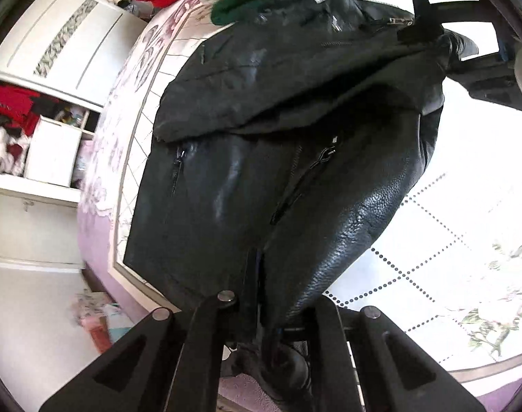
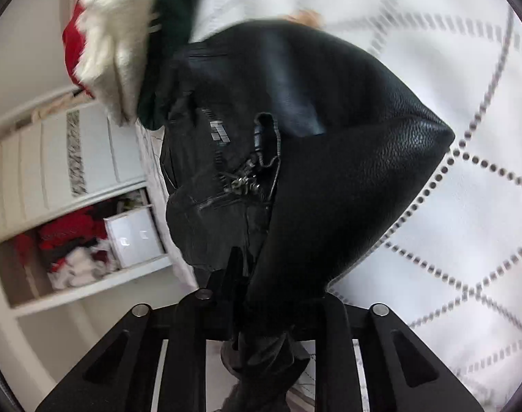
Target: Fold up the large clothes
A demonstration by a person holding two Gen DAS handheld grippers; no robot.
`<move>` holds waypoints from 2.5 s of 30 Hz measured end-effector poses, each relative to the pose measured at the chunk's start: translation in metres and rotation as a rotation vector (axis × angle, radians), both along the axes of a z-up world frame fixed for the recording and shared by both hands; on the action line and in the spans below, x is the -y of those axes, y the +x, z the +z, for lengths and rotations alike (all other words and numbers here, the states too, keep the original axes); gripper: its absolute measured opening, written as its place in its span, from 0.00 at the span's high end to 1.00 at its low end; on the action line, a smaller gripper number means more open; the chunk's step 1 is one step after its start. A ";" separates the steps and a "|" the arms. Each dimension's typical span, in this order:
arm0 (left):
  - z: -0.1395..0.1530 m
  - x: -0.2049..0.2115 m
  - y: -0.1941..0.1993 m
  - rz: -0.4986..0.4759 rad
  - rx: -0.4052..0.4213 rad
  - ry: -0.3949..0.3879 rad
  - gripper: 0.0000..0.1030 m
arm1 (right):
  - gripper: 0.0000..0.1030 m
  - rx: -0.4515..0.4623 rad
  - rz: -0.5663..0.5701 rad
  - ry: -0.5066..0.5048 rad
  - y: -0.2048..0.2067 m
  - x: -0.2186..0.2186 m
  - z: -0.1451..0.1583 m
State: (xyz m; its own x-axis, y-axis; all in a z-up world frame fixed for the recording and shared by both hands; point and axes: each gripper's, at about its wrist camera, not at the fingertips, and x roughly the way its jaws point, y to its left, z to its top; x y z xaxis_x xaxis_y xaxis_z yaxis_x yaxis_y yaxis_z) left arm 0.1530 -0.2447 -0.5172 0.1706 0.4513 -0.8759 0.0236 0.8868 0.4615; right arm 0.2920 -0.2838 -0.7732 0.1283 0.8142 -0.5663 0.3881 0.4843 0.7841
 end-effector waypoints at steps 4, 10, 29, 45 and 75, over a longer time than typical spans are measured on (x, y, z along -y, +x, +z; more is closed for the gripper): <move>0.027 -0.035 0.001 0.031 0.034 -0.130 0.95 | 0.83 0.090 0.080 -0.132 0.005 -0.027 0.060; 0.063 -0.122 0.017 0.091 0.069 -0.332 0.95 | 0.84 0.183 0.194 -0.323 0.041 -0.126 0.143; -0.014 -0.397 0.040 0.614 0.122 -0.905 0.28 | 0.45 0.098 0.484 -0.385 0.128 -0.409 0.128; -0.038 -0.372 0.050 0.503 0.021 -0.654 0.28 | 0.82 0.066 0.444 -0.329 0.091 -0.383 0.057; 0.002 -0.342 0.086 0.315 0.095 -0.335 0.16 | 0.52 -0.157 -0.274 -0.363 -0.097 -0.128 0.058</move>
